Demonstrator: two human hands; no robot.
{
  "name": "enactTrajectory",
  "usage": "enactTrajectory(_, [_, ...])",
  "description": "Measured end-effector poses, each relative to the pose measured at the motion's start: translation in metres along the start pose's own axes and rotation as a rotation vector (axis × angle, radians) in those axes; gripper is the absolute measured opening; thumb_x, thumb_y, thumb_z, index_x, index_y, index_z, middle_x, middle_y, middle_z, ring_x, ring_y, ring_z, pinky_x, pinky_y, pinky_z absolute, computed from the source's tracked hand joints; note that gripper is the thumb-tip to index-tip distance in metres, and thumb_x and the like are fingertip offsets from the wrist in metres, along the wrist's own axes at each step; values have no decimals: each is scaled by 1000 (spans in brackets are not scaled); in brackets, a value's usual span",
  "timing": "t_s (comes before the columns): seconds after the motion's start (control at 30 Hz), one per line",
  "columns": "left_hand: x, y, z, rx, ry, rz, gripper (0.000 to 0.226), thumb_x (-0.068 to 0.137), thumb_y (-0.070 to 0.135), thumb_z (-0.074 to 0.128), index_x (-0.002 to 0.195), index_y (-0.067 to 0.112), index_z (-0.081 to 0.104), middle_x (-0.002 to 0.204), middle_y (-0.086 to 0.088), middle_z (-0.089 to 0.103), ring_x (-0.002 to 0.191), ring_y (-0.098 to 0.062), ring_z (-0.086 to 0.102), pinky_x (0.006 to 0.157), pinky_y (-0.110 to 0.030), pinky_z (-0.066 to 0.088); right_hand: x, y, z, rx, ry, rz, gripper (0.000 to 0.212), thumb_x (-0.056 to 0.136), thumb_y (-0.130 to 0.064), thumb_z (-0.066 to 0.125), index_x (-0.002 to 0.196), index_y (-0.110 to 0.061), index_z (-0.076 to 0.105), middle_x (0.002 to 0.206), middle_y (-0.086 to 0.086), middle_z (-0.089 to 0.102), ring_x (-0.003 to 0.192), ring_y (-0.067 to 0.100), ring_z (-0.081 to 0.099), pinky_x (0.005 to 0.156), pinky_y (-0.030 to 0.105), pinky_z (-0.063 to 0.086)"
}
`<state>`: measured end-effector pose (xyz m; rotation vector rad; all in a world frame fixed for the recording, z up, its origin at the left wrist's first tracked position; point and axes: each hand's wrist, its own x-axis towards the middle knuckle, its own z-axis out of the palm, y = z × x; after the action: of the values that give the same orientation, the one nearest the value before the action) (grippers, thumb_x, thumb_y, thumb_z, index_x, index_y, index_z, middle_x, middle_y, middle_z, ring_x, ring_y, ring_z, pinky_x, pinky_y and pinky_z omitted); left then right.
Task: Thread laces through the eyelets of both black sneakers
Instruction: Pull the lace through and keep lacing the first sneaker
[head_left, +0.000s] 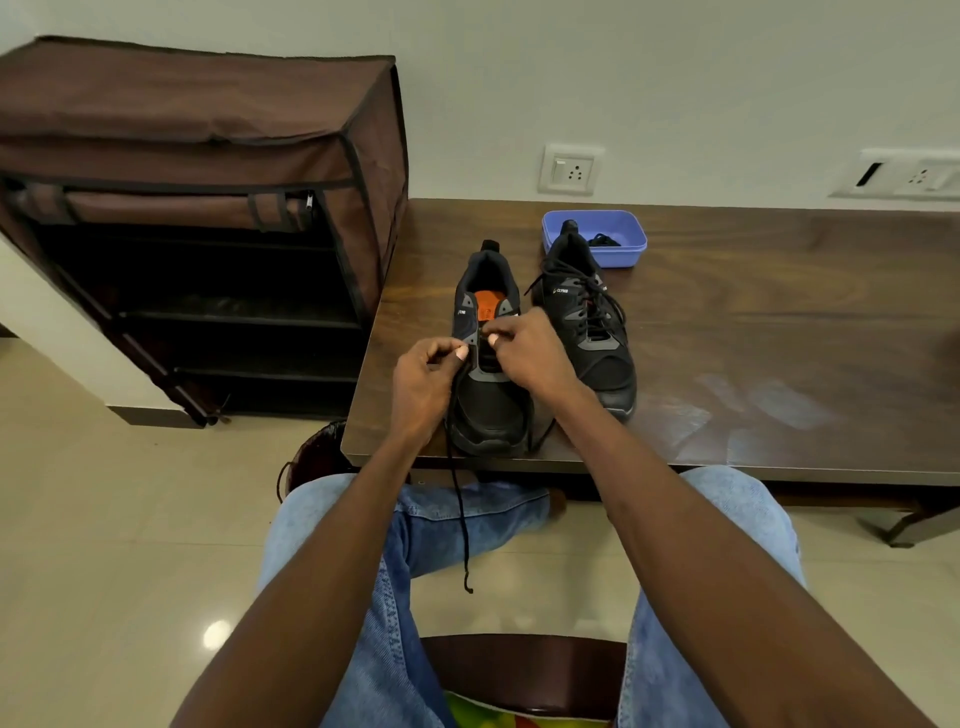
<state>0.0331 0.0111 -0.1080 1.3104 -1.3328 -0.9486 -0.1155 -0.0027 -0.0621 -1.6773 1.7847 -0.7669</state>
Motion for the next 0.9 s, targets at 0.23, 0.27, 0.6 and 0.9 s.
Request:
enactTrajectory(0.23, [18,12,-48,-800,626,-275,20,99,-1,48,119,1,52,94,-15,72,82,-23,73,72,-28,59,1,2,-18,-111,-57,-29,35,101,-8,46,120,-23,72,131,2,55,117,25,55,101,39,45])
enactTrajectory(0.27, [24,9,-62,-882,745,-290,24,98,-3,45,121,-5,51,94,-19,71,77,-23,72,69,-28,58,2,1,-22,-89,-77,-19,36,100,-5,46,117,-22,73,128,0,60,114,21,57,99,36,45])
enactTrajectory(0.6, [1,9,-14,446,30,206,48,94,21,66,140,19,51,136,2,52,128,-9,43,107,-31,38,8,-4,-50,-24,-299,-13,37,102,-4,47,124,-21,71,117,-6,58,114,13,56,100,26,44])
enactTrajectory(0.9, [2,17,-35,127,585,37,18,100,12,54,114,7,63,109,-2,59,97,-10,56,81,-12,48,14,7,-44,81,-229,4,38,103,-2,41,113,-17,75,98,-12,65,89,-1,57,80,17,47])
